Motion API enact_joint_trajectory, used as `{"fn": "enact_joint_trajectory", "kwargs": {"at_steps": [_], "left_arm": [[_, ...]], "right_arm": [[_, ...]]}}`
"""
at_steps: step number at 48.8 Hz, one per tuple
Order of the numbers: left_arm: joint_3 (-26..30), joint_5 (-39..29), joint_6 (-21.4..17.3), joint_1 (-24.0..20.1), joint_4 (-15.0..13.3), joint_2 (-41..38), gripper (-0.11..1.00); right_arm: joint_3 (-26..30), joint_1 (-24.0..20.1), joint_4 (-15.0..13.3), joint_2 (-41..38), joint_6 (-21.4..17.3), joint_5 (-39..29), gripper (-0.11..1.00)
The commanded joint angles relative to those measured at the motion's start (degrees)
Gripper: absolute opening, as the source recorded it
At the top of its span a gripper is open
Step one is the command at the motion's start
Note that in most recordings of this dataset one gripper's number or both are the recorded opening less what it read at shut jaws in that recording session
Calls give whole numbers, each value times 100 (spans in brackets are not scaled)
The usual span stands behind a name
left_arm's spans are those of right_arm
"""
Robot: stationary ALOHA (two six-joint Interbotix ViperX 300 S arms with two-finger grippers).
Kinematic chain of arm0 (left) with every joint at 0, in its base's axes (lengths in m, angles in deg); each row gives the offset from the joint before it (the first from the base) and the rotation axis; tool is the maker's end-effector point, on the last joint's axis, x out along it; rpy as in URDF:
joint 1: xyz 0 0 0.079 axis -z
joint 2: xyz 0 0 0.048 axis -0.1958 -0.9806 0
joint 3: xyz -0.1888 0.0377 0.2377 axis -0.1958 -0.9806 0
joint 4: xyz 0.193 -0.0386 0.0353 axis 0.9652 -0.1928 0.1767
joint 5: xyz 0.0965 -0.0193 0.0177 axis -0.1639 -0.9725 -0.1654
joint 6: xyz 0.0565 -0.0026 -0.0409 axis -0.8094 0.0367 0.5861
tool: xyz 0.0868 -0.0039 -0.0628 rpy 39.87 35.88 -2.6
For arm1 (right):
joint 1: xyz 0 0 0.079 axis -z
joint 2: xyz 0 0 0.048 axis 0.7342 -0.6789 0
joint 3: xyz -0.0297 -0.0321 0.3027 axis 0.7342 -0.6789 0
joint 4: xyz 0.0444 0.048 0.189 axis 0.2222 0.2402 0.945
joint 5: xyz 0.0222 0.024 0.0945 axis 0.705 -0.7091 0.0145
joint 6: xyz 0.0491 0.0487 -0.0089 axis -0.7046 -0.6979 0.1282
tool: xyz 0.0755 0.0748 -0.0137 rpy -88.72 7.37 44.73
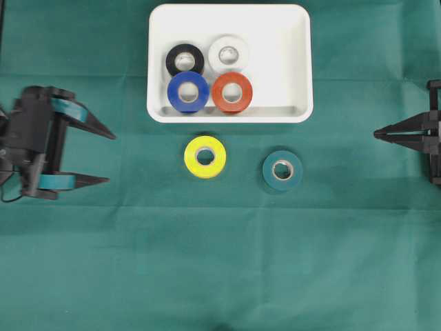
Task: Put the tape into the white case with the left arm.
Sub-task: 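Move the left gripper right toward the yellow tape roll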
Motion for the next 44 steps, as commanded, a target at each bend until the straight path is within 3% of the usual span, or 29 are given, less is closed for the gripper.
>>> {"fn": "enact_joint_trajectory", "kwargs": {"at_steps": [1, 27, 44], "left_arm": [[334, 62, 9, 18, 0, -325, 95], [1705, 62, -9, 9, 0, -2268, 95], [2461, -53, -18, -44, 9, -3138, 95]], "right_arm": [[70, 0, -9, -35, -9, 53, -10], [62, 0, -9, -35, -9, 62, -9], [62, 9, -9, -35, -18, 62, -10]]}}
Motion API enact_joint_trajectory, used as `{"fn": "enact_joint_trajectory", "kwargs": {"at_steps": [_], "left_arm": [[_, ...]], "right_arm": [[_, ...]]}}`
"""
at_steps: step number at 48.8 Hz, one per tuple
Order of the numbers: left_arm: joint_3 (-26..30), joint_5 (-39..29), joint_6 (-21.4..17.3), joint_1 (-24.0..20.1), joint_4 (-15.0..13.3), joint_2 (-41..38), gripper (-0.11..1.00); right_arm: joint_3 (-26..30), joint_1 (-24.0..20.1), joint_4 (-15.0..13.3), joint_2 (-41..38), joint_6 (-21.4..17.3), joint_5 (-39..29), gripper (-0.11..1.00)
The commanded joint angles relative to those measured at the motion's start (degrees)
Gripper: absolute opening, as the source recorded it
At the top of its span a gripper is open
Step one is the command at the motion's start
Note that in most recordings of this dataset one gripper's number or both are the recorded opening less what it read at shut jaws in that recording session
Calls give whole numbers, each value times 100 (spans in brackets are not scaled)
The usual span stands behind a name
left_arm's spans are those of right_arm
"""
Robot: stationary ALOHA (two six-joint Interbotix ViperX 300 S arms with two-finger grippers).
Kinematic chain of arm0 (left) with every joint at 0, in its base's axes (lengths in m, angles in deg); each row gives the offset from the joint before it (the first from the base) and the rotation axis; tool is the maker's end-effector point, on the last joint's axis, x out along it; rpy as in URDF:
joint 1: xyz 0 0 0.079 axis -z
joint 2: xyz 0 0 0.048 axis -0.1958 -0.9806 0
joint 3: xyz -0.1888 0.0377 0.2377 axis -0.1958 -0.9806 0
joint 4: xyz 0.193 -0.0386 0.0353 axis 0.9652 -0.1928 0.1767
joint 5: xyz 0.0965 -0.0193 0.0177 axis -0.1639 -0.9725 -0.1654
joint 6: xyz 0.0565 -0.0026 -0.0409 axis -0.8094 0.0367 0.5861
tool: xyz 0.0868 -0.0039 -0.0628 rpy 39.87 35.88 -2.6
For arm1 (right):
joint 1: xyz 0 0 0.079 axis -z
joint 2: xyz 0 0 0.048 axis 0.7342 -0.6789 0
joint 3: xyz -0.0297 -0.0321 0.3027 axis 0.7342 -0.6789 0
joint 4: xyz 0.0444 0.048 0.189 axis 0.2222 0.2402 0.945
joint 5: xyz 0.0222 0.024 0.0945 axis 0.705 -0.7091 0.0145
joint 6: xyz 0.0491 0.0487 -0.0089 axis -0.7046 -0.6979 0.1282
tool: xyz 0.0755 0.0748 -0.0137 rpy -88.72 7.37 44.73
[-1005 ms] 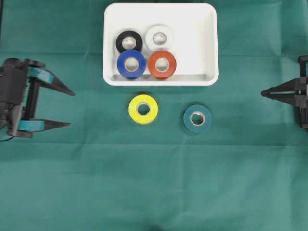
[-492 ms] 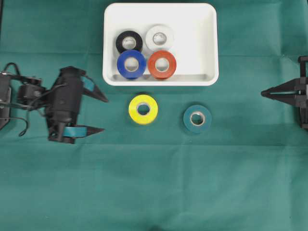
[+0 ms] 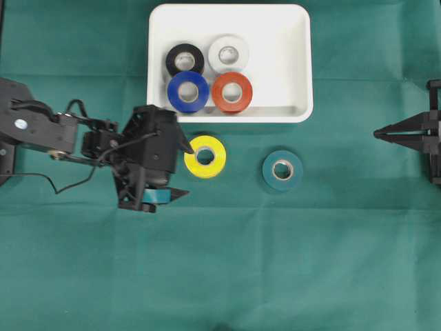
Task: Put the tape into the white case with the left arm.
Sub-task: 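Move the left gripper right toward the yellow tape roll, then lower the left gripper onto the yellow tape and grasp it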
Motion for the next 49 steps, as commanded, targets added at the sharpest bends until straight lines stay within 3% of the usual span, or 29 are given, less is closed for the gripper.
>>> {"fn": "enact_joint_trajectory", "kwargs": {"at_steps": [1, 27, 49], "left_arm": [[237, -26, 0, -44, 9, -79, 95], [475, -53, 9, -141, 9, -993, 95], [650, -53, 0, -193, 18, -1318, 95]], "right_arm": [[62, 9, -9, -44, -18, 62, -10], [53, 9, -9, -44, -114, 62, -9], [53, 0, -9, -44, -114, 62, -9]]}}
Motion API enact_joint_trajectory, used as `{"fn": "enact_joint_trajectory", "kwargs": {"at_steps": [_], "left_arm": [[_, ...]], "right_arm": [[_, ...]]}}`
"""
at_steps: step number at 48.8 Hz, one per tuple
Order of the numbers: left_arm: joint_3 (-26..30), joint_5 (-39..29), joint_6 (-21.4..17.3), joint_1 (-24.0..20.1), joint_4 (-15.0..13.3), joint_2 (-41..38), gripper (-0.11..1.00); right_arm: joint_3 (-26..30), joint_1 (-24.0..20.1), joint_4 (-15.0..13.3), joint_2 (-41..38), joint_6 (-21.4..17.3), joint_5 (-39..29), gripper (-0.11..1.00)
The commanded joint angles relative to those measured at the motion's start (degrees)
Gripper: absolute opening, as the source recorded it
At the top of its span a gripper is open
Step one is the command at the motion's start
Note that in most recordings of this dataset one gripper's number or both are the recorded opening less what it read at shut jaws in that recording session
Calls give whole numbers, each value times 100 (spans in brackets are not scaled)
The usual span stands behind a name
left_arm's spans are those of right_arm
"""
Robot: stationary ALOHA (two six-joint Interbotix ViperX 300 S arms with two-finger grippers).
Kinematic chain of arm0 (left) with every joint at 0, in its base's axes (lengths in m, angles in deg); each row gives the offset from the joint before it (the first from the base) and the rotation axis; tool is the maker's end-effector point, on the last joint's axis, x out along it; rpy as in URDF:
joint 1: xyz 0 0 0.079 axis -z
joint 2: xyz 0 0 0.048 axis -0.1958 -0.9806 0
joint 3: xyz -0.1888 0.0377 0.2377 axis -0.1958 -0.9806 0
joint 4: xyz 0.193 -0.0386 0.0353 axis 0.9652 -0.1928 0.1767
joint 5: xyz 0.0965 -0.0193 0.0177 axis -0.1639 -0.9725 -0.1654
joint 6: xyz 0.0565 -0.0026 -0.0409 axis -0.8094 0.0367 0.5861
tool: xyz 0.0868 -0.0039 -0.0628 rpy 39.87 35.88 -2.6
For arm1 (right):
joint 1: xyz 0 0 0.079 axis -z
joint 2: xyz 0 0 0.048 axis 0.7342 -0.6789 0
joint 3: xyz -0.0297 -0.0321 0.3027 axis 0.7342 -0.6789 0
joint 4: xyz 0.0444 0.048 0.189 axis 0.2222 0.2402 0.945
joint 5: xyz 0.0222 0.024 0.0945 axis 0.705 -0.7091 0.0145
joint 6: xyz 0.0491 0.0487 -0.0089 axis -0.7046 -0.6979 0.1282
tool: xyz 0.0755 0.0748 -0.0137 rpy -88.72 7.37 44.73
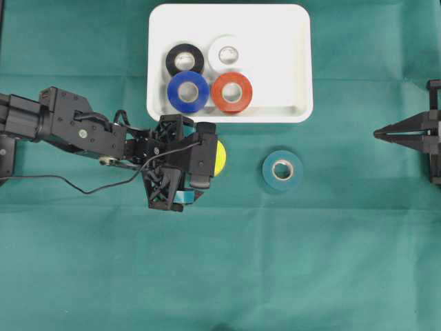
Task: Put the tape into the white case with the left arm.
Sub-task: 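Lower the left gripper onto the yellow tape and grasp it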
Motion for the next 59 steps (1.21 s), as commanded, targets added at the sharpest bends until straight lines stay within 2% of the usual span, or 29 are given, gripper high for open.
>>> {"fn": "enact_joint_trajectory", "kwargs": {"at_steps": [1, 16, 23, 26, 31, 35, 47, 59], "left_arm": [[105, 26, 0, -62, 9, 18, 95], [105, 26, 9, -105, 18, -132, 95], [105, 18, 0, -105, 18, -132, 90], [105, 18, 0, -105, 9, -123, 79], [105, 18, 9, -105, 9, -88, 48], [97, 18, 9, -105, 9, -62, 27], [70, -53, 9, -105, 18, 79, 26], [105, -554, 9, -88, 9, 536, 26]], "right_arm": [[62, 9, -9, -35, -9, 62, -9], [62, 9, -9, -35, -9, 62, -9], [62, 9, -9, -26, -9, 62, -9], [62, 9, -9, -35, -9, 53, -9], [62, 0, -9, -26, -9, 62, -9], [62, 9, -9, -35, -9, 62, -9], [62, 0, -9, -35, -9, 62, -9], [62, 9, -9, -35, -9, 62, -9]]}}
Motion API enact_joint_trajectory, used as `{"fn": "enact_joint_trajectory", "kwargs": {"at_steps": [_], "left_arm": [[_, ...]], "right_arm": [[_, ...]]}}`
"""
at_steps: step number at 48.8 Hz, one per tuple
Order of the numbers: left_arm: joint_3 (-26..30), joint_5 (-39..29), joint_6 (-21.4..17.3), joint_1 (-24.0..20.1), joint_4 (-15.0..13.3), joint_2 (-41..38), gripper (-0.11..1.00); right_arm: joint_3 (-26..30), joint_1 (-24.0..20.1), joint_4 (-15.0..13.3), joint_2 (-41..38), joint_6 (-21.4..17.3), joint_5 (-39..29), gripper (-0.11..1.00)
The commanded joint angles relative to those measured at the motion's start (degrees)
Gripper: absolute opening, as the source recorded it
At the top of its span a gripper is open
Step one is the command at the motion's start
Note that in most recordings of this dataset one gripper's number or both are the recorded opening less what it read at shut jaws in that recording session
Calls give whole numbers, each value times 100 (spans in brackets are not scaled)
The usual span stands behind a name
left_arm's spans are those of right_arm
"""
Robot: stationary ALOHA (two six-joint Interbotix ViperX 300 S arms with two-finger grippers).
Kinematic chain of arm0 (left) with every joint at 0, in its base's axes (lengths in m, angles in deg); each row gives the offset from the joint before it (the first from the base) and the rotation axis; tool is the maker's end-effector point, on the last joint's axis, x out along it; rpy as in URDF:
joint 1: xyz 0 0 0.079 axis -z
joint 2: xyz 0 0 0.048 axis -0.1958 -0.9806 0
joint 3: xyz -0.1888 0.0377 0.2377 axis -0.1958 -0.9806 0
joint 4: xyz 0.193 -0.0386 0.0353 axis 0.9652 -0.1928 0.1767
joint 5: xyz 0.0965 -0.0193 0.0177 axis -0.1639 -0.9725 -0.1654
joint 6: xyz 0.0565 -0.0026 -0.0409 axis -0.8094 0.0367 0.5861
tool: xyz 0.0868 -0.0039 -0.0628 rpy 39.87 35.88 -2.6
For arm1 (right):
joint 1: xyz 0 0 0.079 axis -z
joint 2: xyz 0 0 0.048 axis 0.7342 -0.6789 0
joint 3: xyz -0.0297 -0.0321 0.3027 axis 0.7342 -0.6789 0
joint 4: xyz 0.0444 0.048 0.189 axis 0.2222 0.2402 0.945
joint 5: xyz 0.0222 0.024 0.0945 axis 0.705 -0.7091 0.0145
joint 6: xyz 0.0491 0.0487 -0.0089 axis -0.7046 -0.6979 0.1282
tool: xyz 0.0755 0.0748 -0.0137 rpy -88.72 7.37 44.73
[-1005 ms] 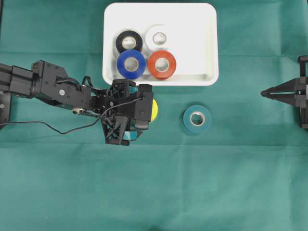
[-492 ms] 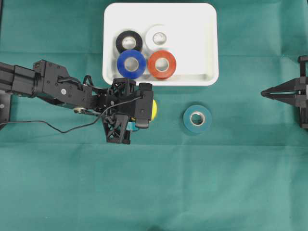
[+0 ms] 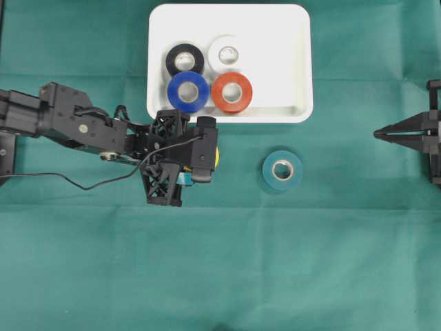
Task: Put the tape into the white case with the left arm.
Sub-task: 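Lower the left gripper onto the yellow tape and grasp it, then carry the yellow tape into the tray's right side and release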
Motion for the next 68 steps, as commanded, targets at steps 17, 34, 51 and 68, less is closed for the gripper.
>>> {"fn": "enact_joint_trajectory", "kwargs": {"at_steps": [17, 34, 51, 68], "left_arm": [[70, -562, -26, 53, 18, 1072, 26], [316, -562, -413, -123, 18, 835, 26], [1143, -562, -1037, -809, 26, 123, 26], [2004, -562, -1301, -1503, 26, -501, 26]], "right_arm": [[62, 9, -9, -44, -9, 53, -9], [62, 0, -9, -44, -9, 62, -9], [62, 0, -9, -35, -9, 62, -9], [62, 9, -9, -35, -9, 62, -9]]}}
